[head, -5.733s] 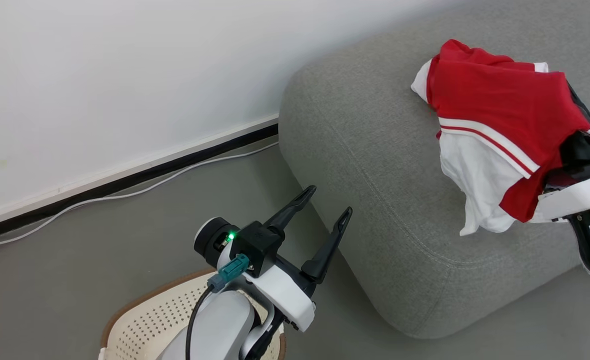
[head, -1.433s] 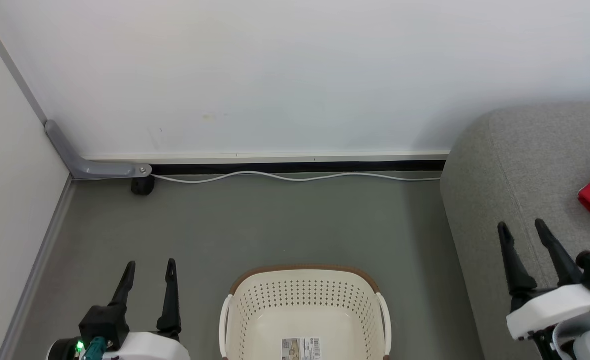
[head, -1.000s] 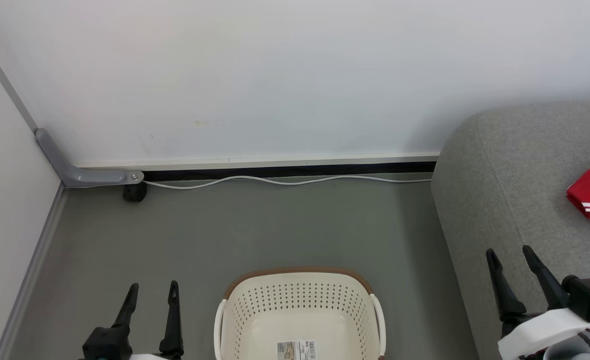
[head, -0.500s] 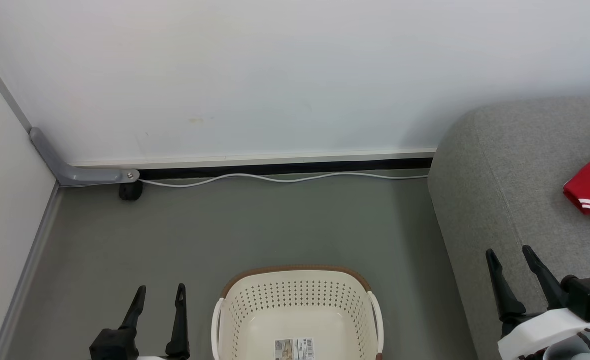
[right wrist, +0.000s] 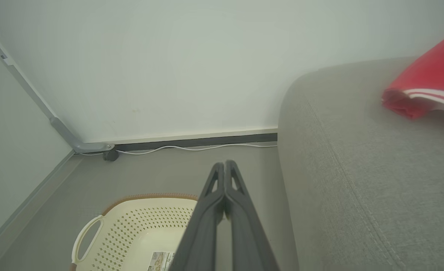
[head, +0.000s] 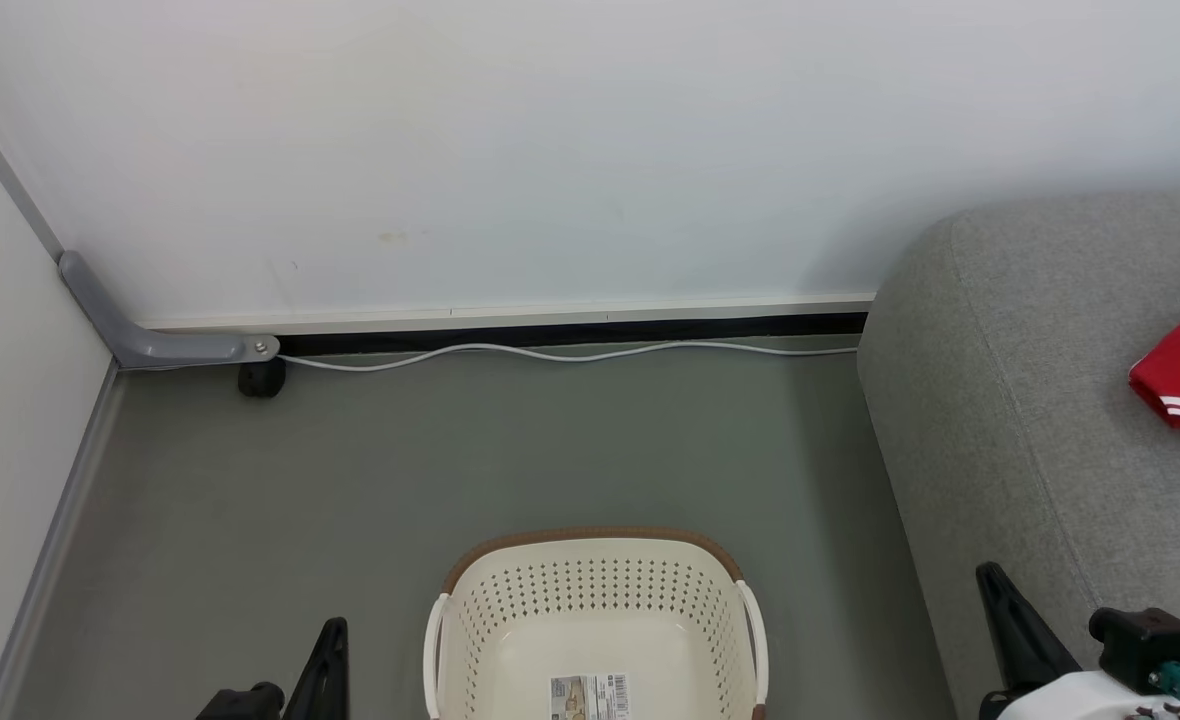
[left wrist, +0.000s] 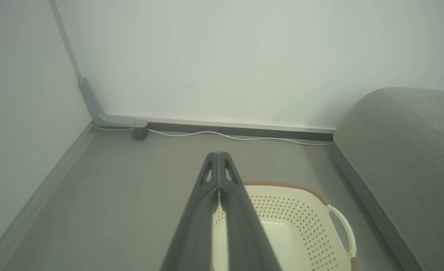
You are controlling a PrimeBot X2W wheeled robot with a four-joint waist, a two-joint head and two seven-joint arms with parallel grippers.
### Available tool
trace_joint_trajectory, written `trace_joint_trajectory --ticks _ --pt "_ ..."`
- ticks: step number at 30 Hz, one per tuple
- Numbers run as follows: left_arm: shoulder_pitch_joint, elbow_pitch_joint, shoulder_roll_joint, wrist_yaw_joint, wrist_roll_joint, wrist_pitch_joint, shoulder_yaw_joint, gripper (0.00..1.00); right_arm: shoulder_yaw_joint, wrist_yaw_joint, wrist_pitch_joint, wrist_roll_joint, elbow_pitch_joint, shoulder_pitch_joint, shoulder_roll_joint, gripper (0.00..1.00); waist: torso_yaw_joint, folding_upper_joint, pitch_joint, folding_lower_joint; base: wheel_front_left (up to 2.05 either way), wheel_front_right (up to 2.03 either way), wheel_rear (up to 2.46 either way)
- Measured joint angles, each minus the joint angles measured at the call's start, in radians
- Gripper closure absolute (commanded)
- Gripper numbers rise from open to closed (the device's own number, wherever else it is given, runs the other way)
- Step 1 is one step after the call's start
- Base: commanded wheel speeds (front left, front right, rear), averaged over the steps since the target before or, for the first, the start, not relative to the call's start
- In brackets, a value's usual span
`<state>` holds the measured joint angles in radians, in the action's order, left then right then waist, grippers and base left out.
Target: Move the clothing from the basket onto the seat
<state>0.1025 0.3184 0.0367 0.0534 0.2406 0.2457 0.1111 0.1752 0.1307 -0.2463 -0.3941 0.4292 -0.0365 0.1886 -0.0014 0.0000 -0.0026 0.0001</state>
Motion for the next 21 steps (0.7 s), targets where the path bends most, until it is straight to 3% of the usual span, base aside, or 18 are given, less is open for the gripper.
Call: trace_joint_trajectory --ticks 21 --pt "-0.007 -0.005 0.000 -0.025 0.216 -0.057 -0.029 1.00 -0.047 0.000 0.054 -0.197 -0.024 -0.001 -0.022 1.00 0.000 0.0000 0.001 0.0001 0.00 0.00 0.00"
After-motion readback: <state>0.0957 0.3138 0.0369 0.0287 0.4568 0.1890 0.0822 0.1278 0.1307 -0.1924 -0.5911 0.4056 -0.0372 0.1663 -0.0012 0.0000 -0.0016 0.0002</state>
